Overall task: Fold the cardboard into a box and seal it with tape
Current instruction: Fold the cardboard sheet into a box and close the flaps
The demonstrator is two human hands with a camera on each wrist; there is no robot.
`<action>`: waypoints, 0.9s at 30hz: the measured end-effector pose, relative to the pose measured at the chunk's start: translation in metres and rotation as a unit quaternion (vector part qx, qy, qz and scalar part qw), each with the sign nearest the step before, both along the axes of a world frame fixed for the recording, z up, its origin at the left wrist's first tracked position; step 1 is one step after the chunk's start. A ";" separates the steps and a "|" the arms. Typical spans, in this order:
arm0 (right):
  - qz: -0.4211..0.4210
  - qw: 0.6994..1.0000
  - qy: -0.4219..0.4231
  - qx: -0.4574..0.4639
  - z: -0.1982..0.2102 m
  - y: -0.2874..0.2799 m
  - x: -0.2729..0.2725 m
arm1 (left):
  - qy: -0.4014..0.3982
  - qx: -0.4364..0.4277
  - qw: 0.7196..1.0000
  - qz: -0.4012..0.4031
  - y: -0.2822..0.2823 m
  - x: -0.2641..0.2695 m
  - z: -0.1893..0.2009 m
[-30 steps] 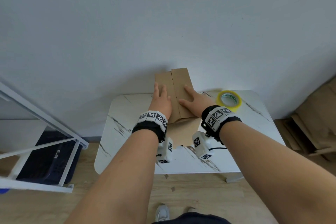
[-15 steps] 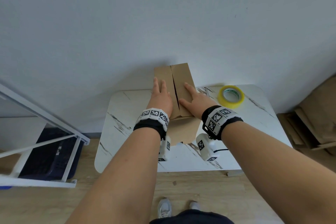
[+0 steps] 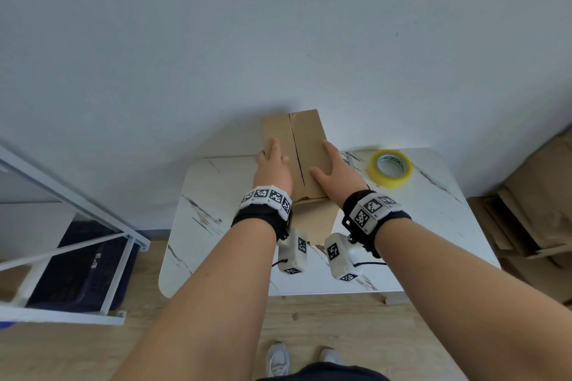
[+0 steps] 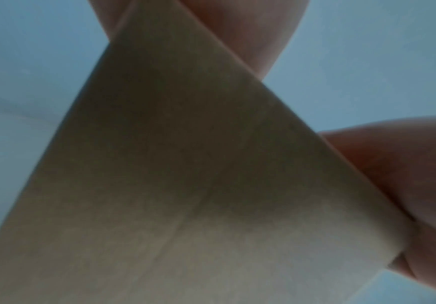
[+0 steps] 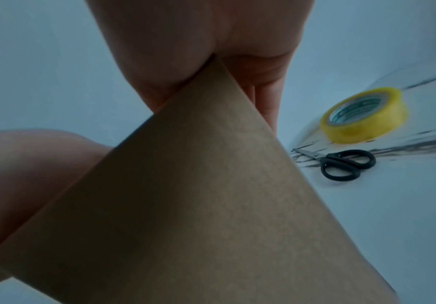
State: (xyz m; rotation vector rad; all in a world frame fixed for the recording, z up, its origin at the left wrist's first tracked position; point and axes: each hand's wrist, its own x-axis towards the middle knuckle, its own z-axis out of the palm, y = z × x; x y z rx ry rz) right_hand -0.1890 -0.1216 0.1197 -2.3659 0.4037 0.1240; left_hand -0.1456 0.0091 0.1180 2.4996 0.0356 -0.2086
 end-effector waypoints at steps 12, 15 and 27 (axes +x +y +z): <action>0.059 0.996 0.005 -0.065 -0.005 -0.011 0.020 | -0.008 0.042 0.999 0.022 -0.019 0.017 -0.005; 0.063 0.995 0.005 -0.078 -0.007 -0.010 0.021 | -0.007 0.060 0.998 0.022 -0.019 0.017 -0.004; 0.030 0.999 0.009 0.004 0.011 -0.012 0.014 | -0.038 0.061 0.997 0.027 -0.018 0.016 -0.001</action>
